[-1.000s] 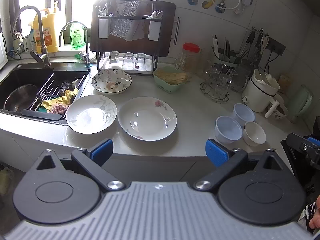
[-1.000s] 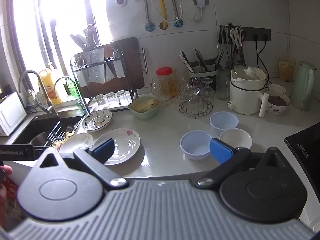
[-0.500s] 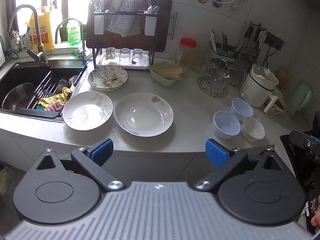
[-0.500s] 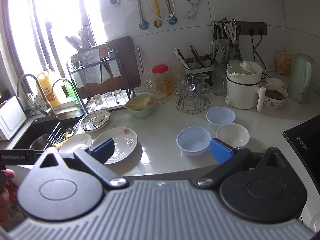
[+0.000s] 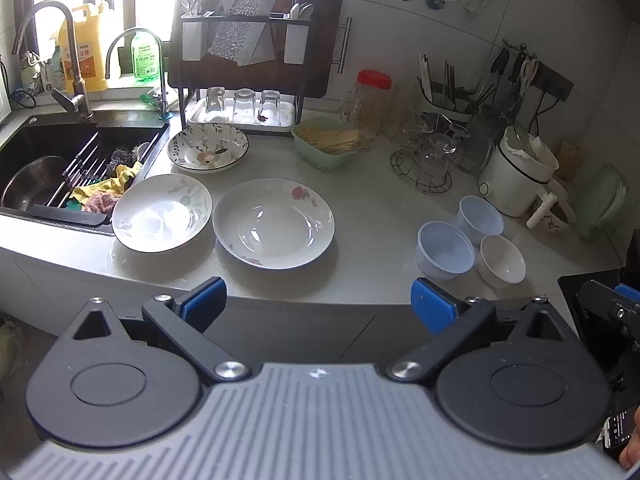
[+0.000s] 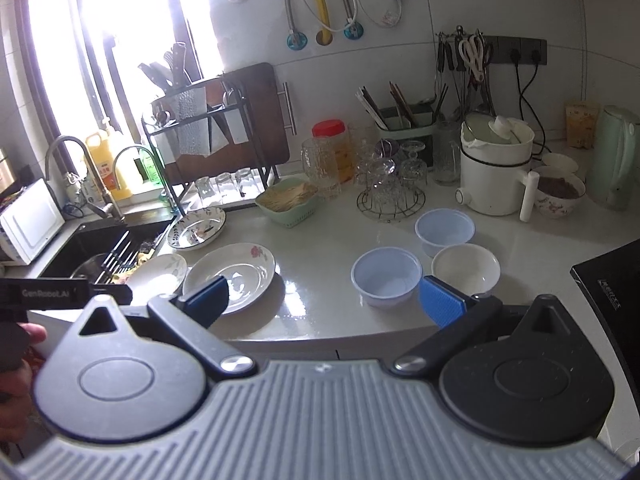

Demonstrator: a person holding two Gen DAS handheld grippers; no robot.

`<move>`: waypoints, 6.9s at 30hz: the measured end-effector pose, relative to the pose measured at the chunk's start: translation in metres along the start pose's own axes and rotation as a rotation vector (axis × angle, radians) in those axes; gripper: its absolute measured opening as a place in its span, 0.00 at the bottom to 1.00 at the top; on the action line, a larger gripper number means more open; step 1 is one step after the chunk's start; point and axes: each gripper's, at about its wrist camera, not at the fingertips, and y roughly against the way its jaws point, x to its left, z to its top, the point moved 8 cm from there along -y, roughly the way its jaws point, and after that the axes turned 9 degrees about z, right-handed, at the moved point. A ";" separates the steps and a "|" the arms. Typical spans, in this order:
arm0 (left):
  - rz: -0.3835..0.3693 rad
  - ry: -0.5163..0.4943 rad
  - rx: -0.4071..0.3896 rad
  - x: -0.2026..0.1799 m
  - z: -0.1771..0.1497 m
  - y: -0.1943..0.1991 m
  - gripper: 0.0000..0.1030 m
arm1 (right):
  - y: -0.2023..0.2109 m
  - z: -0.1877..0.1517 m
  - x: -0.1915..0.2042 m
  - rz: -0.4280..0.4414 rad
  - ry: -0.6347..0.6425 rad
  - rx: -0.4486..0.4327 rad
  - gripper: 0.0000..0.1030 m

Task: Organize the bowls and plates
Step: 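Move both grippers toward the white leaf-pattern plate on the counter, then close both grippers side by side on the leaf-pattern plate's rim, then lift the leaf-pattern plate and carry it over the rose-pattern plate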

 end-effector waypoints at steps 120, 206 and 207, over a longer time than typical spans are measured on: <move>-0.243 -0.166 0.438 0.316 0.123 -0.415 0.25 | -0.432 -0.081 0.200 0.107 -0.537 0.453 0.17; -0.179 -0.513 0.518 0.082 0.098 -0.394 0.26 | -0.376 -0.047 0.030 -0.045 -0.302 0.474 0.19; -0.180 -0.506 0.526 0.083 0.097 -0.395 0.26 | -0.377 -0.047 0.031 -0.048 -0.295 0.477 0.19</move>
